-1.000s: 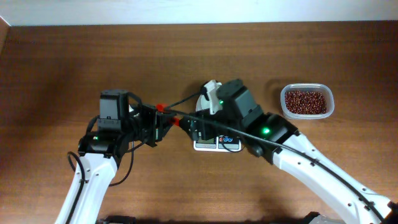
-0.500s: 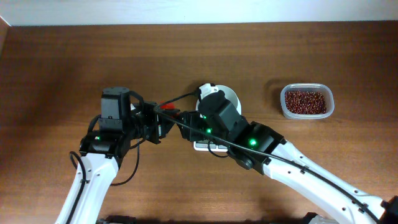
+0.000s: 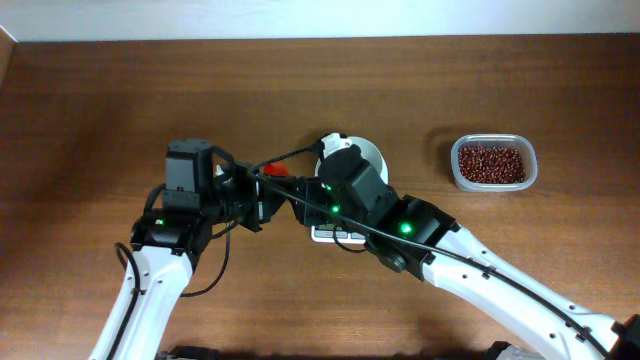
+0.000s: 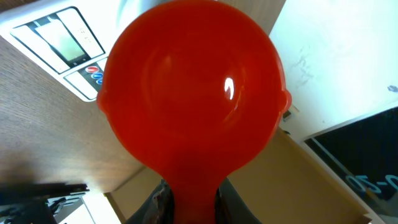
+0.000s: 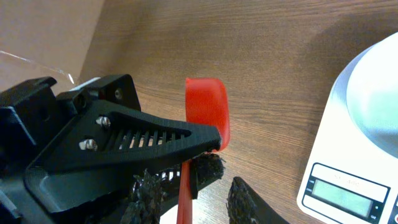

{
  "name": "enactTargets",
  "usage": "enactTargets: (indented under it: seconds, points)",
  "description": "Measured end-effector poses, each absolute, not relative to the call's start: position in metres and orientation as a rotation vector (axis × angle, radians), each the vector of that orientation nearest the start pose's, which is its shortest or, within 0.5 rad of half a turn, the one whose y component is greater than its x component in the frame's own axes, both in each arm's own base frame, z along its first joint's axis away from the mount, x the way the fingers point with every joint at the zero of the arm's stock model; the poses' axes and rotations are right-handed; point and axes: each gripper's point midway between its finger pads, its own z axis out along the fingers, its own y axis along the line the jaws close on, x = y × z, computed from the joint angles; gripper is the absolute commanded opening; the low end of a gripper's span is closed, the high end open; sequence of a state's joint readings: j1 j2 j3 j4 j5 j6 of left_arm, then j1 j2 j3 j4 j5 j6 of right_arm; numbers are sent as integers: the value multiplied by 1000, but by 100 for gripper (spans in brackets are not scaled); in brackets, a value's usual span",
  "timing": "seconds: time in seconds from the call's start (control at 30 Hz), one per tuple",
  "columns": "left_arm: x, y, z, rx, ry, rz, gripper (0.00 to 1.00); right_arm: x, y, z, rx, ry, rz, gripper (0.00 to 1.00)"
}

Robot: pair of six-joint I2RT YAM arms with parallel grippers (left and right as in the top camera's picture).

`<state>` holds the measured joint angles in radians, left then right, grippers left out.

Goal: Scoop item into bowl and weigh 50g on scale
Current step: 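Grasp the scoop handle with the right gripper, release with the left, then carry the scoop with the right gripper into the bean tub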

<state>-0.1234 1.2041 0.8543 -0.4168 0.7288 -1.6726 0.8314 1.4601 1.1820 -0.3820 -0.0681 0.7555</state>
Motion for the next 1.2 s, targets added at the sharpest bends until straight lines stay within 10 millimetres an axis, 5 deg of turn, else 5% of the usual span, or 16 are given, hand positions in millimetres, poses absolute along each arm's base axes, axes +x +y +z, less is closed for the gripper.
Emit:
enactTargets:
  seconds: [0.27, 1.0, 1.1, 1.2]
  points:
    - [307, -159, 196, -1556, 2282, -1589, 0, 285, 332, 217, -132, 2394, 902, 4]
    - [308, -160, 198, -1545, 2277, -1595, 1, 289, 329, 217, -119, 2378, 875, 4]
    - [308, -160, 198, -1545, 2277, -1595, 20, 290, 329, 217, -129, 2375, 867, 4]
    - [308, -159, 198, -1523, 2282, -1590, 57, 291, 329, 218, -153, 2365, 852, 4]
